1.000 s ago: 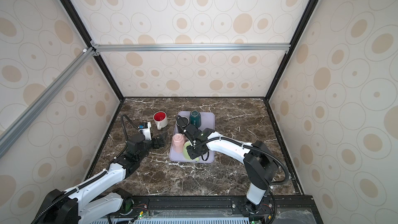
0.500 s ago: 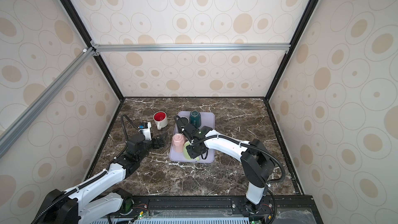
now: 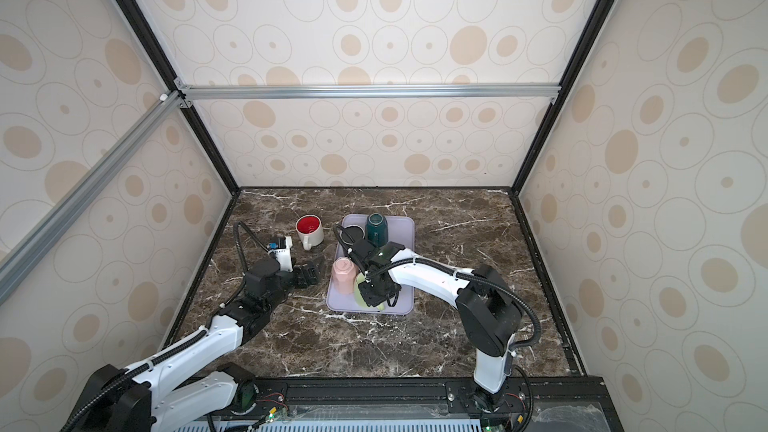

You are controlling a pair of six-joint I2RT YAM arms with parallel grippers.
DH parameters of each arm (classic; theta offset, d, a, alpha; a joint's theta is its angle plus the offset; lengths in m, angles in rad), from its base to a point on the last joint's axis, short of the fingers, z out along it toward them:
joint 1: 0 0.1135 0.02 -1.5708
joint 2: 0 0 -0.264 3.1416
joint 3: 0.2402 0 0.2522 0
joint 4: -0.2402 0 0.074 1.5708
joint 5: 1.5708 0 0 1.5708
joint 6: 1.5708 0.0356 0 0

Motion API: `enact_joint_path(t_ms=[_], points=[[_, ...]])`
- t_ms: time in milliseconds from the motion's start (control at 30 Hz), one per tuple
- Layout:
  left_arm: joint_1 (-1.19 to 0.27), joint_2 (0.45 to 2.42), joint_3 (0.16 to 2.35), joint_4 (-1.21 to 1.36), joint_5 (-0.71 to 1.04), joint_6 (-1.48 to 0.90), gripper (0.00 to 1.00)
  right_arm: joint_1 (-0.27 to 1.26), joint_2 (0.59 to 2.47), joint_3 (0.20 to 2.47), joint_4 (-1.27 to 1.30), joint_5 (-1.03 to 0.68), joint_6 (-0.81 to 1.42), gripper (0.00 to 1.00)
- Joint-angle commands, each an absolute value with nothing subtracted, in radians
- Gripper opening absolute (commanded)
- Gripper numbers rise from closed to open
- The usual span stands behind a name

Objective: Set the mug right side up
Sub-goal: 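Grasp the light-green mug's rim with the right gripper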

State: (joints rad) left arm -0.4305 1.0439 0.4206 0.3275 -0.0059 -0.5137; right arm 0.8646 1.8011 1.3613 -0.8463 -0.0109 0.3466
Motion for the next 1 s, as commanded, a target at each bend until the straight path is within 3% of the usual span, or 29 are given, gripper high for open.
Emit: enact_joint_path(t_ms=[0,533,967], points=[[-0.434,1.049,0.426,0.345,0.0,-0.528,0.98,0.875,1.826,1.395,-0.897,0.029,0.34,0.27],[-0.434,1.051,0.423,0.344,-0.006,-0.528,0.98,0.881,1.857,1.399,-0.92,0.082,0.356,0.26],[-0.434,1.063,0.424,0.346,-0.005,-0.528,0.98,0.883,1.881,1.418,-0.962,0.158,0.37,0.18]])
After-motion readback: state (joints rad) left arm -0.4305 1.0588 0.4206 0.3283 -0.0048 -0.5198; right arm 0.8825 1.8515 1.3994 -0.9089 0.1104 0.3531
